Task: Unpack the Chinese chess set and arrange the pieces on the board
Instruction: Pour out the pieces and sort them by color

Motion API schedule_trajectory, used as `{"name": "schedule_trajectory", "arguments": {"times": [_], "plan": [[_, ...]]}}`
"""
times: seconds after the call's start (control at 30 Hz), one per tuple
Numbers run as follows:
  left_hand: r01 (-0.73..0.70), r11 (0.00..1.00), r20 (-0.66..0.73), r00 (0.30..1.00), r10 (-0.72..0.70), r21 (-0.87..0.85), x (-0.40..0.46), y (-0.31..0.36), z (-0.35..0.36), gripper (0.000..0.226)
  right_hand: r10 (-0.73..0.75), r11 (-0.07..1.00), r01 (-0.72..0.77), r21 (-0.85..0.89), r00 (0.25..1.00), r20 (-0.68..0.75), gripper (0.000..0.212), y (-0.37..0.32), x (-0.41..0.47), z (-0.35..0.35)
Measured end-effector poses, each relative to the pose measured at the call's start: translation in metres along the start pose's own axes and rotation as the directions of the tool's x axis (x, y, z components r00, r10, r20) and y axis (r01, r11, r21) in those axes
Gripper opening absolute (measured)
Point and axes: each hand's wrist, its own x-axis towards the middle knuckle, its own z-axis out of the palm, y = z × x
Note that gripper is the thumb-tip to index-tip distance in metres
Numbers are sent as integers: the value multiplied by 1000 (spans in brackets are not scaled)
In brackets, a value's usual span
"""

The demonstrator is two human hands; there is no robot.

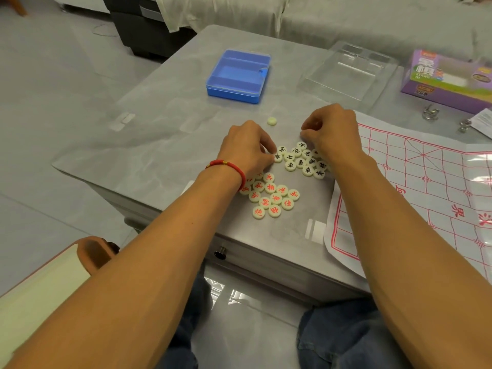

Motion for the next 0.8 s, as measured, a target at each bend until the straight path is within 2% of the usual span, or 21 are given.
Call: {"name": "schedule_trajectory", "arguments": {"times": [0.1,0.2,0.4,0.57,0.67,0.73,0.8], "plan": [[14,1000,-12,1000,-15,-18,1,-1,0,20,0,1000,0,-14,1000,-21,8,1,1,-5],[34,999,-24,999,-35,-35,1,-1,-2,22,81,996,-80,35,996,-33,11,5,3,-14],[49,998,-65,997,-52,-44,3,-2,-4,24,187,972,-196,131,979,81,7,16,1,-28],[67,996,-128,989,-74,-54,11,-1,-1,25,155,981,-165,97,982,104,8,18,1,-29],[87,993,-150,984,-97,-75,15,2,1,26,149,976,-164,142,983,109,9,18,-2,-28],[104,991,-166,979,-116,-83,17,3,2,27,95,965,-126,232,985,143,7,9,-6,-29],[120,989,-193,972,-135,-84,18,3,0,30,-32,959,-37,282,971,237,8,-10,-15,-28]]}}
